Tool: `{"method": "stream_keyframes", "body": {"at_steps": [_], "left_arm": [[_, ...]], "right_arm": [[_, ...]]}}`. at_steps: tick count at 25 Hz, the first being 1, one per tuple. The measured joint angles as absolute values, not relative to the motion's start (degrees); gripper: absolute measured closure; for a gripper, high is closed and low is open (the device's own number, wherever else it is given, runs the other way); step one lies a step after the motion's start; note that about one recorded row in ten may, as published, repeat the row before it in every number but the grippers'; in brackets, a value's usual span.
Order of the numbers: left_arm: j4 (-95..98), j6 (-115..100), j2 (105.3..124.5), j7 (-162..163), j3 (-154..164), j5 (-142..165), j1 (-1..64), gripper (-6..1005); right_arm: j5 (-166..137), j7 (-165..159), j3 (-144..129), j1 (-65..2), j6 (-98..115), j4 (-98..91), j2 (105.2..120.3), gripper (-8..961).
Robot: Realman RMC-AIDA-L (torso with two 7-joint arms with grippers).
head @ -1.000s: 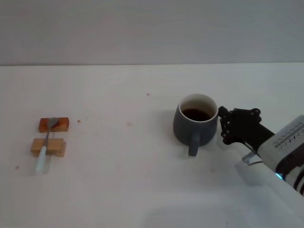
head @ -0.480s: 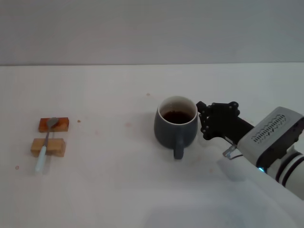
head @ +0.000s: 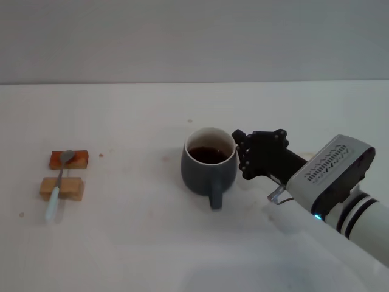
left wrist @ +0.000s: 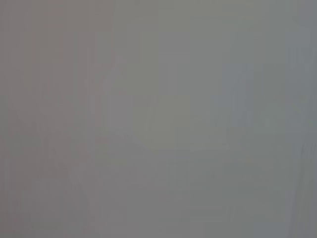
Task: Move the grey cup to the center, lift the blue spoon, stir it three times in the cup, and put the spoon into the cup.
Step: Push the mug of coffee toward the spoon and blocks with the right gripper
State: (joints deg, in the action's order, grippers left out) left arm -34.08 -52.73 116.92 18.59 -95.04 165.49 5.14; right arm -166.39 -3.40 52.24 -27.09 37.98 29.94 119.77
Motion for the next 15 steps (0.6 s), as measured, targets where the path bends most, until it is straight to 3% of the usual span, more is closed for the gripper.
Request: {"method": "stream_keyframes", "body": {"at_steps": [15], "left_arm": [[-38.2, -53.3, 116.04, 18.8, -93.2, 165.5, 1.5, 299]], "right_arm": [[-162.1, -3.3, 52.8, -23.7, 36.8, 29.7, 119.74, 937]]}}
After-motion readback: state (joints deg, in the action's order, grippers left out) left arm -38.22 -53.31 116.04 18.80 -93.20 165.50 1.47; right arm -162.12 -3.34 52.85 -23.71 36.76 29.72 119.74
